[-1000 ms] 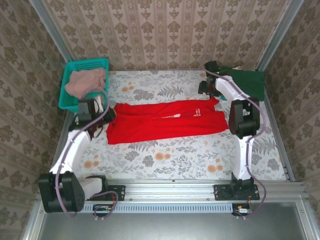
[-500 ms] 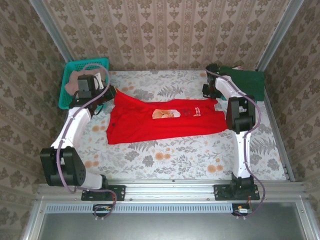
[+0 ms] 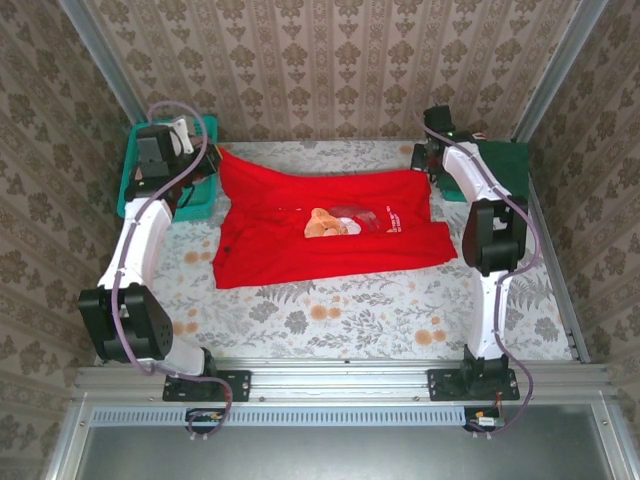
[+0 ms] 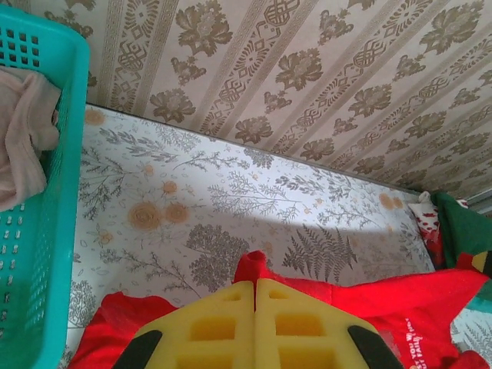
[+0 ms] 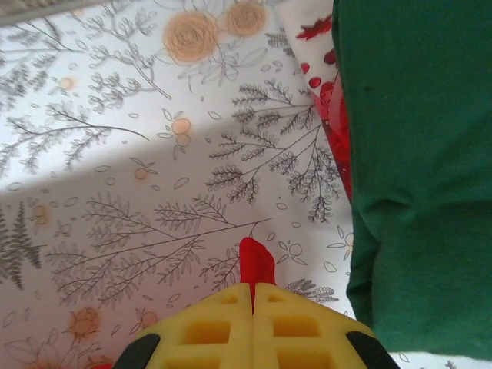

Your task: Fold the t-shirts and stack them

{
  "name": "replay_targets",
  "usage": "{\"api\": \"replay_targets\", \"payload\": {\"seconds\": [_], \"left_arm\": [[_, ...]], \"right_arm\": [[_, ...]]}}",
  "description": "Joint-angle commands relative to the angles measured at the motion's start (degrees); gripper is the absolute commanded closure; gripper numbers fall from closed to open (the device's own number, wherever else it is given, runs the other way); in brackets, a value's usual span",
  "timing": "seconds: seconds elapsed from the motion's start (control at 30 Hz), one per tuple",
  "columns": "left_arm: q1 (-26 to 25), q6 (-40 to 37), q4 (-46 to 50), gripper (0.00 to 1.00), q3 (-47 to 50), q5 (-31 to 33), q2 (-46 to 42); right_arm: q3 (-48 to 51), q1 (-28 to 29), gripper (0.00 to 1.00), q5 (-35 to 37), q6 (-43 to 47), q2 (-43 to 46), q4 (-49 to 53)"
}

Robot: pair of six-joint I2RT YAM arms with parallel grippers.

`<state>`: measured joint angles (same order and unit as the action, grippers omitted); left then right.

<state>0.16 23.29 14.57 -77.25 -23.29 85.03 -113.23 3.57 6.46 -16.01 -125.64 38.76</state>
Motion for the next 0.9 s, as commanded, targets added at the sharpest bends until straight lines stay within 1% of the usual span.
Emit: {"api": "replay_targets", "payload": {"seconds": [0.0, 0.1, 0.17, 0.23, 0.37, 0.4, 0.47, 0.57, 0.67, 0.77, 0.87], "left_arm": [[0.6, -1.3, -2.3, 1.0, 4.2, -2.5, -2.7], [1.5, -1.5, -1.4, 1.0, 8.6, -2.6, -6.0], [1.9, -1.2, -2.1, 1.0, 12.7, -2.4, -9.2], [2.0, -0.9, -1.5, 1.0, 16.5, -1.2, -12.7], [2.8, -0.5, 3.2, 1.0, 22.9, 2.5, -19.7], [3.3, -0.3, 3.2, 1.0, 24.1, 3.5, -21.2], [4.1, -0.5, 2.6, 1.0, 24.7, 4.7, -22.4], [4.5, -0.8, 2.6, 1.0, 21.5, 4.9, -19.7], [4.7, -1.4, 2.6, 1.0, 17.8, 4.5, -16.3], [4.9, -2.0, 2.7, 1.0, 16.5, 4.9, -14.3], [5.0, -1.9, 1.6, 1.0, 17.2, 4.3, -13.5]], "right_arm": [[6.2, -0.8, 1.0, 0.7, 2.7, 3.4, -5.8], [11.0, -2.2, 1.0, -1.1, 3.0, 6.0, -7.8], [14.9, -2.9, 1.0, -2.0, 3.4, 8.4, -11.0], [18.8, -3.6, 1.0, -3.0, 3.6, 10.7, -12.9], [25.7, -5.0, 1.0, -7.5, 2.2, 14.5, -17.2], [25.6, -5.1, 1.0, -8.1, 1.6, 14.6, -17.9], [21.9, -5.2, 1.0, -8.5, 1.0, 13.2, -16.8], [13.5, -5.2, 1.0, -8.4, 0.3, 9.7, -13.9], [4.6, -4.7, 1.0, -7.1, -0.1, 7.9, -8.4], [4.3, -3.5, 1.0, -5.0, 1.2, 10.8, -7.0], [7.4, -3.0, 1.0, -2.5, 2.3, 12.8, -10.1]]}}
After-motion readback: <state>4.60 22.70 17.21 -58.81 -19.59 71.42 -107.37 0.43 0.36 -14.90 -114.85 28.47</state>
